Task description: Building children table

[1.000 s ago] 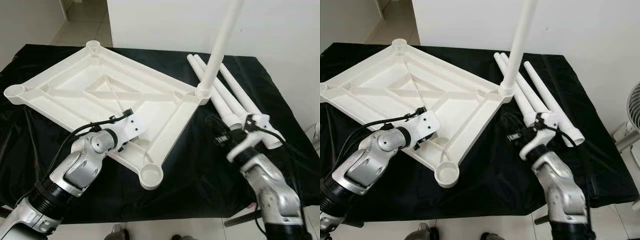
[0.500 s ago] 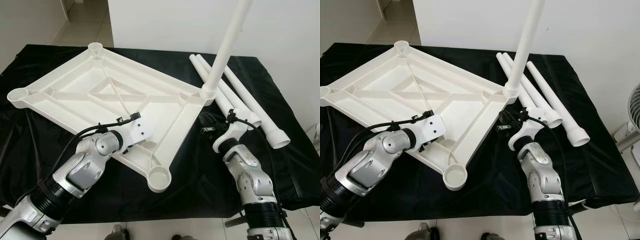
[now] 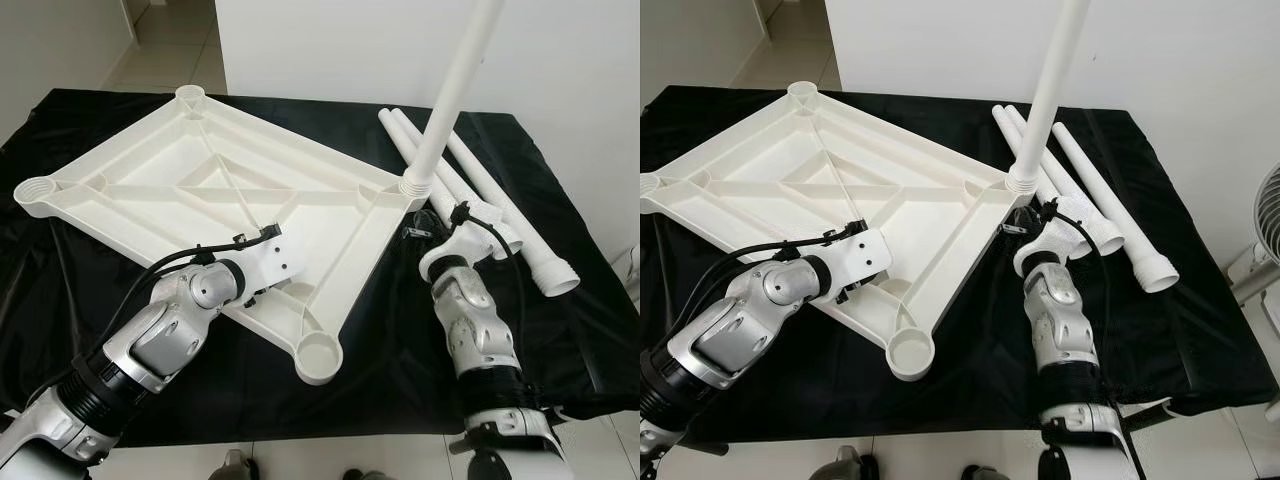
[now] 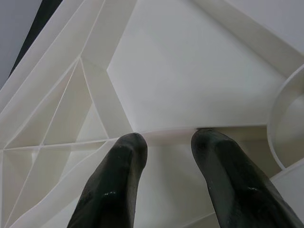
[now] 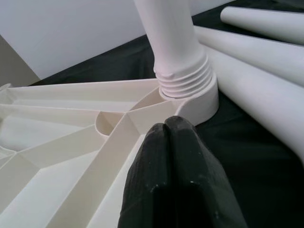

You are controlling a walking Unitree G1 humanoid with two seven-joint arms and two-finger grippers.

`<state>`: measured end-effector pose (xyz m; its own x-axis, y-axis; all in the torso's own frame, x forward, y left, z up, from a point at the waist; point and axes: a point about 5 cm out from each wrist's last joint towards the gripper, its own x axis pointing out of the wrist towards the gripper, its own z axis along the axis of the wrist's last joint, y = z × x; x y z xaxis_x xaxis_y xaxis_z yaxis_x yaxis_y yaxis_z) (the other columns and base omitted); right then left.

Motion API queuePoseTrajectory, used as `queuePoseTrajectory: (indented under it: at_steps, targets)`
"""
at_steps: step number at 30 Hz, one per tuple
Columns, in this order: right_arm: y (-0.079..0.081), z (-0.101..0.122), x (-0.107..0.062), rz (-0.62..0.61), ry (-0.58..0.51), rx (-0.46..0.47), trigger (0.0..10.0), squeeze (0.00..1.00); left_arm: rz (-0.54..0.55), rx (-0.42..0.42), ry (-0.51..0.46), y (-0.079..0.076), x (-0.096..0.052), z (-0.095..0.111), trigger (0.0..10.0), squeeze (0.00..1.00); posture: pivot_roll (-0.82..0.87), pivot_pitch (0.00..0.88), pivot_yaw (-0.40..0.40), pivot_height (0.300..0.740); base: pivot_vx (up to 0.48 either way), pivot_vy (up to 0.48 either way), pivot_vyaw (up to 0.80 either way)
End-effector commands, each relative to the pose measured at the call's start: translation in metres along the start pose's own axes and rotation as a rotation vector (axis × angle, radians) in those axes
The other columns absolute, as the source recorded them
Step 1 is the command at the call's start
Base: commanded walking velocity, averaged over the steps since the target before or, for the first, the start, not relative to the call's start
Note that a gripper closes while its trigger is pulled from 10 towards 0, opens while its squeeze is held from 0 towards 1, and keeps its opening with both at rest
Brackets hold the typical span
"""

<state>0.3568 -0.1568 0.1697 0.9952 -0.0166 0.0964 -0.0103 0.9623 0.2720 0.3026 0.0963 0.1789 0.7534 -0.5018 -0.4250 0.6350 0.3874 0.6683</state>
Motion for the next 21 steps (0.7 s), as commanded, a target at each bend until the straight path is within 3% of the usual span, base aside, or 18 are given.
queuePoseTrajectory:
  at_steps: [1, 13, 21]
  targets:
    - [-0.002, -0.006, 0.002, -0.042, 0.021, 0.036, 10.0, 0.0, -0.284, -0.006, -0.009, -0.028, 0.004, 0.0, 10.0, 0.0, 0.01, 0.139, -0.019, 0.74, 0.0, 0.0, 0.0]
    - [0.01, -0.028, 0.018, -0.127, 0.141, 0.175, 10.0, 0.0, -0.288, -0.007, -0.006, -0.028, 0.004, -0.001, 10.0, 0.0, 0.02, 0.149, -0.02, 0.74, 0.0, 0.0, 0.0]
    - [0.012, -0.033, 0.024, -0.154, 0.171, 0.196, 10.0, 0.0, -0.292, -0.007, -0.005, -0.028, 0.003, -0.002, 10.0, 0.0, 0.02, 0.149, -0.02, 0.74, 0.0, 0.0, 0.0]
